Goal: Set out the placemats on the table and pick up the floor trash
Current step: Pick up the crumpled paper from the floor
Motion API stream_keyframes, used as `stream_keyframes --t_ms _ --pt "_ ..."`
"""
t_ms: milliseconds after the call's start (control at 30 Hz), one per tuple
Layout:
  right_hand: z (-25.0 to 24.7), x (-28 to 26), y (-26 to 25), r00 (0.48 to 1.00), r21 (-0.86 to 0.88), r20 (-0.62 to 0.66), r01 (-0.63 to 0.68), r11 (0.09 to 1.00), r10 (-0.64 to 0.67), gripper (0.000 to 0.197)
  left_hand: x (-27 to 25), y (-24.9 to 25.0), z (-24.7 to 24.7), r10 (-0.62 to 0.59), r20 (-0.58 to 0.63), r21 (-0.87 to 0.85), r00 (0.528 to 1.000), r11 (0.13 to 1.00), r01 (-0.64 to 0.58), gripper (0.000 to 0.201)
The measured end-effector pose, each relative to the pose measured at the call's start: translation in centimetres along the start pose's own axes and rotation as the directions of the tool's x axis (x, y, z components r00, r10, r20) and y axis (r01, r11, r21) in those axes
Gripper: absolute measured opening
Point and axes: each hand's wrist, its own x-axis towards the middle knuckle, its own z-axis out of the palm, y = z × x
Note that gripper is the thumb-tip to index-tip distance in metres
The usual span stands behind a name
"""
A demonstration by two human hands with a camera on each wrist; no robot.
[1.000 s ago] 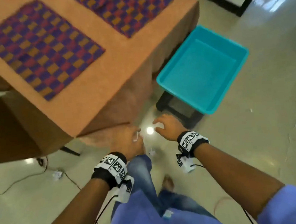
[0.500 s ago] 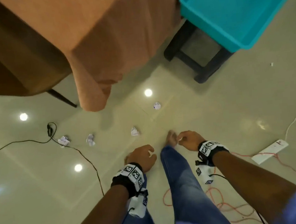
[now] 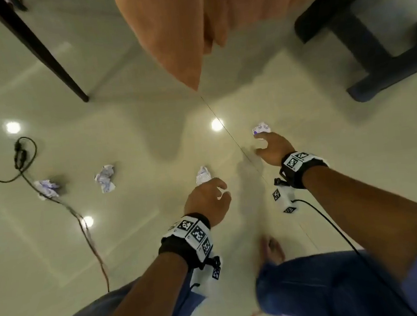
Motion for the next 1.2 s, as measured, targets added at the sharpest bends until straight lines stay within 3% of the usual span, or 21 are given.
stream_keyframes --t_ms 133,233,333,433,500,567,700,800,933,1000,1067,1167,1200 --pt "3.1 9.2 2.9 0.995 -0.053 -0.101 -0.025 0.998 0.019 0.07 9.4 -3.6 4.7 -0.008 -0.106 0.159 0.994 0.987 0.025 0.04" --pt "5.1 13.2 4.5 0.971 -0.096 -0.238 -0.035 0.995 0.011 0.06 14.6 -6.5 7.0 -0.047 -0.135 0.347 0.99 0.934 0.092 0.067" --pt "7.3 14.3 5.6 0.894 -0.153 -0.413 0.117 0.981 -0.172 0.035 17.1 -8.7 9.1 0.067 -0.234 0.518 0.97 0.853 0.066 0.062" --pt "8.3 13.5 5.0 0.915 -0.107 -0.323 0.218 0.97 -0.241 0.026 17.2 -9.5 9.5 0.149 -0.224 0.57 0.963 0.822 0.005 0.044" --pt "8.9 11.8 3.0 0.943 -0.087 -0.209 0.246 0.965 -0.259 0.016 16.0 -10.1 8.5 0.083 -0.234 0.38 0.969 0.925 0.013 0.038" --pt "10.1 10.0 -0.3 0.94 -0.101 -0.112 0.312 0.945 -0.323 0.009 14.2 -10.9 6.4 -0.057 -0.258 0.105 0.965 0.991 0.087 0.033" --pt "15.2 6.8 -9.2 0.848 -0.14 0.078 0.53 0.836 -0.524 0.009 10.0 -13.3 -0.5 -0.306 -0.295 -0.259 0.905 0.937 0.233 0.027" --pt "19.9 6.2 -16.1 0.717 -0.18 0.184 0.697 0.694 -0.672 0.019 7.3 -16.1 -6.6 -0.34 -0.413 -0.263 0.845 0.933 0.246 0.028" --pt "27.0 6.2 -25.4 0.553 -0.305 0.319 0.829 0.469 -0.77 0.08 4.5 -21.6 -12.5 -0.349 -0.478 -0.186 0.806 0.937 0.296 0.031" --pt "30.7 6.4 -28.9 0.509 -0.394 0.392 0.846 0.36 -0.766 0.087 3.8 -24.9 -14.0 -0.388 -0.476 -0.198 0.789 0.922 0.333 0.033" --pt "33.8 7.0 -30.9 0.518 -0.458 0.406 0.828 0.323 -0.753 0.072 3.8 -28.8 -15.1 -0.436 -0.501 -0.245 0.748 0.9 0.361 0.035" --pt "34.7 8.8 -30.4 0.555 -0.479 0.301 0.791 0.381 -0.775 0.027 4.9 -32.7 -17.0 -0.468 -0.578 -0.311 0.669 0.884 0.35 0.046" --pt "34.9 9.9 -30.3 0.564 -0.464 0.265 0.785 0.41 -0.782 0.02 6.0 -34.0 -18.1 -0.463 -0.607 -0.306 0.646 0.886 0.348 0.051"
